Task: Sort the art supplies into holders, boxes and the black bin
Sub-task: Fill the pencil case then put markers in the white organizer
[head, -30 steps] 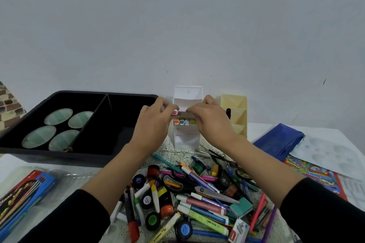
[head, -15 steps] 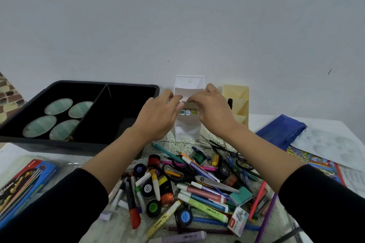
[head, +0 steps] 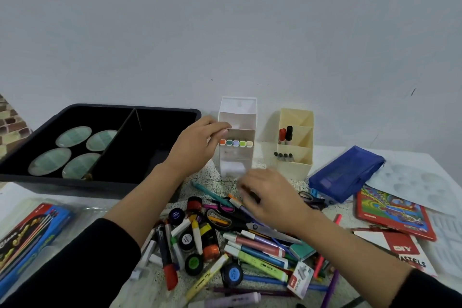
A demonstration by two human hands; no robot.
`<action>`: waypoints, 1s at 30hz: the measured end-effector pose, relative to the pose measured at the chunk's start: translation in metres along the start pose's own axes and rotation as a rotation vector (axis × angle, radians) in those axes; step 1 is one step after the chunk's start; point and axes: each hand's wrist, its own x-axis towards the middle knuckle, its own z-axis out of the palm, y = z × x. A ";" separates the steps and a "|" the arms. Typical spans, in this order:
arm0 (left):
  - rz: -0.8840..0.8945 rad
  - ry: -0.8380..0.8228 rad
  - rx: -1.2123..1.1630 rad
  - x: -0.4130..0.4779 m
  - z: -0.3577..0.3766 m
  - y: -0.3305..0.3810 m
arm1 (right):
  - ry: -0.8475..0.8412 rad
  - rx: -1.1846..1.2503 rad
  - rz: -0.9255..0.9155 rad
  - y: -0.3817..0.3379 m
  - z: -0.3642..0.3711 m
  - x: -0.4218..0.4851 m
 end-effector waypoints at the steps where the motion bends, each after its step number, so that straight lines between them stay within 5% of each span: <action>1: -0.005 -0.016 -0.005 0.001 -0.001 -0.001 | -0.086 -0.053 0.004 0.001 0.010 -0.009; 7: -0.043 -0.052 0.003 0.005 -0.006 0.001 | -0.215 -0.227 0.082 0.002 0.035 -0.025; 30: -0.162 0.016 -0.123 0.005 -0.009 -0.002 | -0.400 -0.289 0.370 -0.012 0.021 -0.009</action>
